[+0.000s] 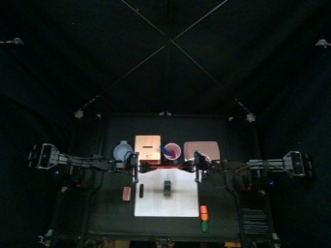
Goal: Cut the sushi into 4 pieces with the knife
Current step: Cut the sushi into 4 pieces
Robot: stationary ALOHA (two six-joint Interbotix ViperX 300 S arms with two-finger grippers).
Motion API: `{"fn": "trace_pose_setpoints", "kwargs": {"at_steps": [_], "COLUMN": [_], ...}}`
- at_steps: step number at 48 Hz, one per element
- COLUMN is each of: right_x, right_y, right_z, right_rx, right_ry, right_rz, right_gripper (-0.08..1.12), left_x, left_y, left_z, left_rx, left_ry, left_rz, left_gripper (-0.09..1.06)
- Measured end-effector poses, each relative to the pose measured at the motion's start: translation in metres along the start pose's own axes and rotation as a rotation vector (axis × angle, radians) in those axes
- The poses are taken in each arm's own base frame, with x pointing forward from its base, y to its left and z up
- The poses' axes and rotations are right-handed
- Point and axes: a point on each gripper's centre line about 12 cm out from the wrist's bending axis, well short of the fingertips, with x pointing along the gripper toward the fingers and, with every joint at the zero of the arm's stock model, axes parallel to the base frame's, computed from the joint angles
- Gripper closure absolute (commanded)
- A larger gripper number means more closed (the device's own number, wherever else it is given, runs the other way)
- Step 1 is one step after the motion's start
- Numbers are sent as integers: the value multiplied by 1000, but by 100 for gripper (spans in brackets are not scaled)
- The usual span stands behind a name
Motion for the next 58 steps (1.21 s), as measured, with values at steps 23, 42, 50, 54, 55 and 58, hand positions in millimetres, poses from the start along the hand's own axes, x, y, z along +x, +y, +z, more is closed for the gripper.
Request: {"fn": "trace_pose_setpoints", "kwargs": {"at_steps": [23,42,50,54,55,58], "right_x": [24,44,47,47,47,47], "right_y": [5,24,31,33,34,34], "right_z": [-66,-106,-111,-111,-111,-111], "right_rx": [74,79,87,91,93,96], "right_ry": [166,304,320,320,322,322], "right_rz": [23,72,87,91,92,91], "right_gripper": [87,87,87,87,87,87], "left_x": [20,26,26,25,25,26], "left_y": [-10,-33,-40,-43,-43,-42], "left_z": [-66,-102,-104,-107,-108,-110], "left_rx": [52,45,34,26,25,19], "left_ry": [81,122,128,134,137,144], "left_rz": [-71,-138,-147,-145,-144,-137], "left_gripper": [79,79,79,79,79,79]}}
